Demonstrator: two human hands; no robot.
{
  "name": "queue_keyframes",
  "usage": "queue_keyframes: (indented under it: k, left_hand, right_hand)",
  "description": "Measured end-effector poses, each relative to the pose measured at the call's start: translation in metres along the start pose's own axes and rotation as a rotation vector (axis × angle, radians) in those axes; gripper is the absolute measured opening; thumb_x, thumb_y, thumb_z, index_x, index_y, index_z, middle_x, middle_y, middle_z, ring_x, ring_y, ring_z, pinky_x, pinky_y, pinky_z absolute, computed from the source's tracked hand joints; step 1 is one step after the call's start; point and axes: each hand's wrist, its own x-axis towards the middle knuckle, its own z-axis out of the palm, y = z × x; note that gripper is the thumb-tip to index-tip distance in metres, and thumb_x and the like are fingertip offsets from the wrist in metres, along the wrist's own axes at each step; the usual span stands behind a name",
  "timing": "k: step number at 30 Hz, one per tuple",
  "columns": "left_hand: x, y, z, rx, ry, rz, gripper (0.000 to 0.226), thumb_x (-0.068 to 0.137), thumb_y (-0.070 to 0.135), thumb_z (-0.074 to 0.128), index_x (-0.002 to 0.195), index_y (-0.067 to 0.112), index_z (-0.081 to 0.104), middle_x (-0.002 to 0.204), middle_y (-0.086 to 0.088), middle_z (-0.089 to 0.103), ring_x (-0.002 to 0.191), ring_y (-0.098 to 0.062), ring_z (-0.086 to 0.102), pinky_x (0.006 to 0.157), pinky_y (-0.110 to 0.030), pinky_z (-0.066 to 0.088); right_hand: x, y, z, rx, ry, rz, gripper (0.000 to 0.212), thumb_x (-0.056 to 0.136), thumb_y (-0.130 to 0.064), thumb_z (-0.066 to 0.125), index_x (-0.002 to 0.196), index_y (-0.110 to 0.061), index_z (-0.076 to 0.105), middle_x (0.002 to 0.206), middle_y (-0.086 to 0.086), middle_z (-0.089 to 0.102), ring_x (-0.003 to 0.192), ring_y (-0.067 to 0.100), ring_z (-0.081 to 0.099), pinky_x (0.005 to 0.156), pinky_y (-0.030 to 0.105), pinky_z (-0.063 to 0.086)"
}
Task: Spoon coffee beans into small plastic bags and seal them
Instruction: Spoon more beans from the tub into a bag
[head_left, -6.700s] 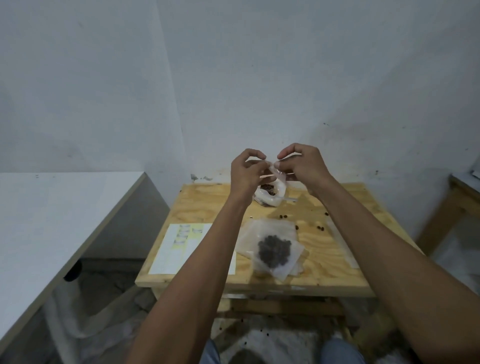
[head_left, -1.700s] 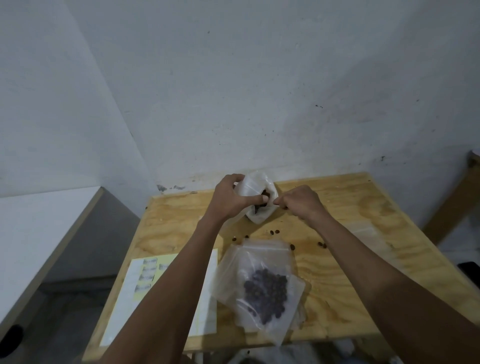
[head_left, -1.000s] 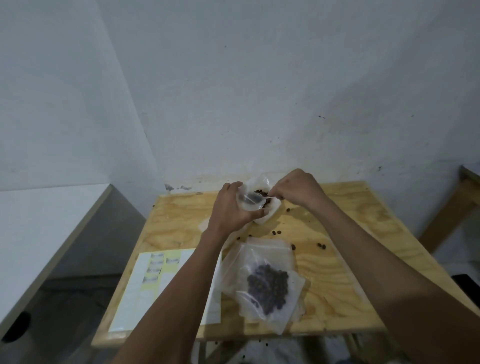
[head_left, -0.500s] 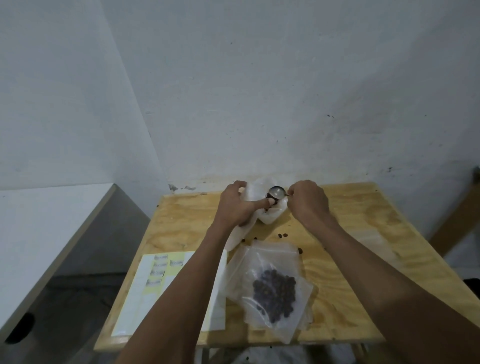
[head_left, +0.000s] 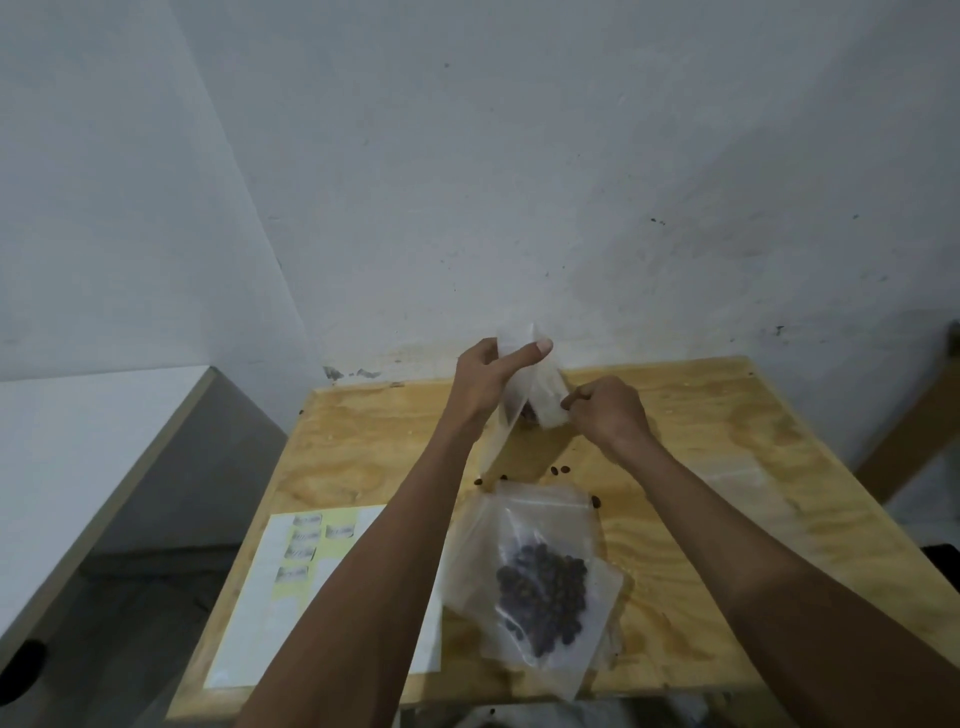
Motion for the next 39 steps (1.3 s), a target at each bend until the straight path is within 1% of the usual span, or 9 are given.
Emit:
queue_keyframes:
  k: [6,10,12,14,19,25,33,37,39]
  left_hand:
    - [-0.002,-0.002,-0.001,0.083,-0.005,0.031,0.057,0.067,0.050,0.087,0.111,0.017,0.075,0.109,0.002,0.077,0.104,-0.018,0.072,0.097,-0.049,0.056]
    - [-0.002,-0.008,-0.014,0.235,0.009,0.042,0.067,0.062,0.058,0.087,0.117,0.023,0.071,0.116,0.007,0.073,0.108,-0.012,0.069,0.096,-0.045,0.057]
    - [-0.003,-0.010,-0.021,0.317,0.010,0.051,0.074,0.061,0.060,0.087,0.123,0.024,0.068,0.120,0.009,0.071,0.110,-0.010,0.067,0.094,-0.040,0.057]
    - [-0.007,-0.012,-0.027,0.386,0.005,0.060,0.073,0.064,0.057,0.088,0.124,0.023,0.066,0.119,0.010,0.069,0.108,-0.007,0.065,0.089,-0.033,0.056]
    - [-0.020,-0.013,-0.033,0.519,0.044,0.115,0.078,0.064,0.047,0.094,0.126,0.017,0.060,0.116,0.008,0.065,0.105,-0.008,0.061,0.074,-0.014,0.044]
    - [-0.032,-0.010,-0.030,0.703,0.074,0.226,0.105,0.059,0.058,0.092,0.141,0.008,0.049,0.134,-0.004,0.059,0.120,-0.019,0.055,0.093,-0.028,0.044]
    - [-0.045,-0.002,-0.024,0.741,0.119,0.288,0.098,0.063,0.053,0.092,0.137,0.002,0.053,0.132,-0.010,0.060,0.120,-0.025,0.057,0.091,-0.029,0.043]
    - [-0.049,-0.002,-0.021,0.762,0.099,0.298,0.097,0.061,0.063,0.086,0.130,0.001,0.056,0.119,-0.010,0.062,0.107,-0.025,0.059,0.086,-0.036,0.050]
    - [-0.048,-0.003,-0.021,0.777,0.097,0.282,0.101,0.062,0.062,0.086,0.136,0.001,0.052,0.127,-0.011,0.062,0.113,-0.026,0.059,0.085,-0.032,0.046]
  right_hand:
    - [0.006,0.002,-0.005,0.162,-0.079,0.122,0.020,0.086,-0.022,0.076,0.089,-0.003,0.078,0.073,0.006,0.069,0.062,0.021,0.063,0.058,0.034,0.054]
    - [0.007,0.006,-0.010,0.281,-0.117,0.182,0.023,0.082,-0.014,0.072,0.097,0.002,0.077,0.064,0.009,0.058,0.044,0.017,0.038,0.046,0.028,0.030]
    - [0.004,0.004,-0.013,0.282,-0.097,0.172,0.010,0.081,-0.012,0.071,0.077,-0.005,0.077,0.062,0.008,0.056,0.046,0.018,0.039,0.049,0.030,0.030]
    - [0.004,0.003,-0.014,0.274,-0.075,0.147,0.031,0.080,-0.014,0.075,0.054,-0.013,0.057,0.057,0.005,0.052,0.049,0.020,0.042,0.052,0.031,0.031]
    - [-0.003,-0.003,-0.025,0.276,-0.053,0.098,0.032,0.075,-0.015,0.074,0.058,-0.016,0.047,0.057,0.005,0.045,0.056,0.018,0.040,0.055,0.033,0.031]
    - [-0.014,-0.025,-0.052,0.286,-0.042,0.034,0.042,0.072,-0.004,0.068,0.054,-0.019,0.033,0.056,0.003,0.033,0.048,0.017,0.022,0.051,0.030,0.020]
    - [-0.031,-0.052,-0.072,0.143,-0.100,-0.093,0.033,0.068,-0.008,0.070,0.055,-0.013,0.041,0.060,0.006,0.040,0.047,0.017,0.029,0.047,0.025,0.027]
    - [-0.037,-0.053,-0.055,-0.088,-0.082,-0.221,0.020,0.080,-0.021,0.071,0.073,-0.002,0.075,0.075,0.007,0.075,0.066,0.027,0.070,0.064,0.036,0.062]
    - [-0.042,-0.051,-0.053,-0.158,0.037,-0.271,0.019,0.086,-0.018,0.064,0.085,-0.010,0.081,0.084,0.000,0.079,0.074,0.028,0.074,0.065,0.042,0.064]
